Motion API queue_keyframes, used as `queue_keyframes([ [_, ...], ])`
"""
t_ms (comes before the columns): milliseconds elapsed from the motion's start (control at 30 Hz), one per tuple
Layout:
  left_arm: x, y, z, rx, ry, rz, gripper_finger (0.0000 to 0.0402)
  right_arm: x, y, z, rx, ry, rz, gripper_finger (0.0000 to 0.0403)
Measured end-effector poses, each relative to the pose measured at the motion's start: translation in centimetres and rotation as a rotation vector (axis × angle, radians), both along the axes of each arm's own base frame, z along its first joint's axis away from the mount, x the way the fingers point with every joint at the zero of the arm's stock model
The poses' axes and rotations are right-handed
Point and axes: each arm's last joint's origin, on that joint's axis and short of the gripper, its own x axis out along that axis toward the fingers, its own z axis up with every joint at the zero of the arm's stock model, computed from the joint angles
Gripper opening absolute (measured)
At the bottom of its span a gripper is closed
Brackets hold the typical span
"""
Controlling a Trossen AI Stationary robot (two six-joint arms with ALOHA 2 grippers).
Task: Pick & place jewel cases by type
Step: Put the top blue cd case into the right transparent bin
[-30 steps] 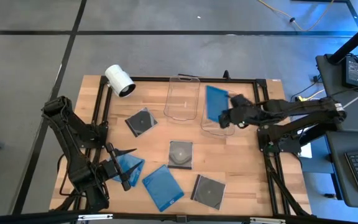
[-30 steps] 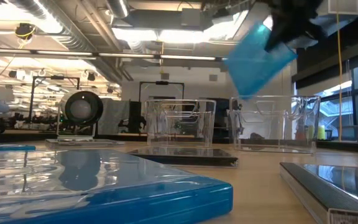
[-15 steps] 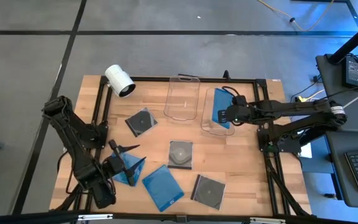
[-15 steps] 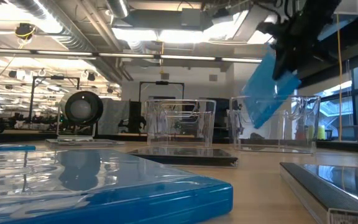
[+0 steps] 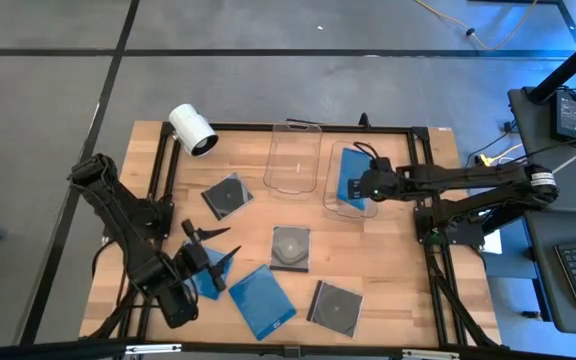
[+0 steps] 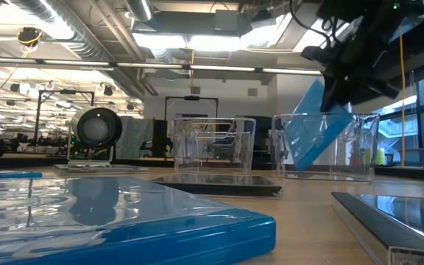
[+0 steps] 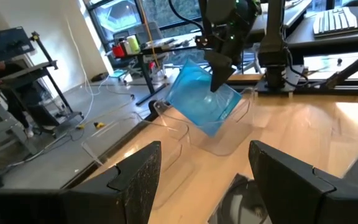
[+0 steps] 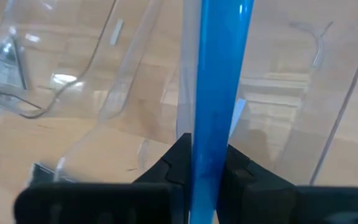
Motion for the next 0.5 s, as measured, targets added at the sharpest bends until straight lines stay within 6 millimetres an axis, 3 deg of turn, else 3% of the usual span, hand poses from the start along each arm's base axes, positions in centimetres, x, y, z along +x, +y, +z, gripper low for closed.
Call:
queue_keyframes([
  [300,0.01,0.01,0.00,0.000,0.000,0.001,0.0239,0.03,0.02,-0.43,-0.015,0.026,0.046,0.0048],
  [500,0.01,-0.01,-0.05,-0.010,0.013,-0.005,0.0239,0.04,0.04,-0.44,-0.006,0.025,0.047,0.0074],
])
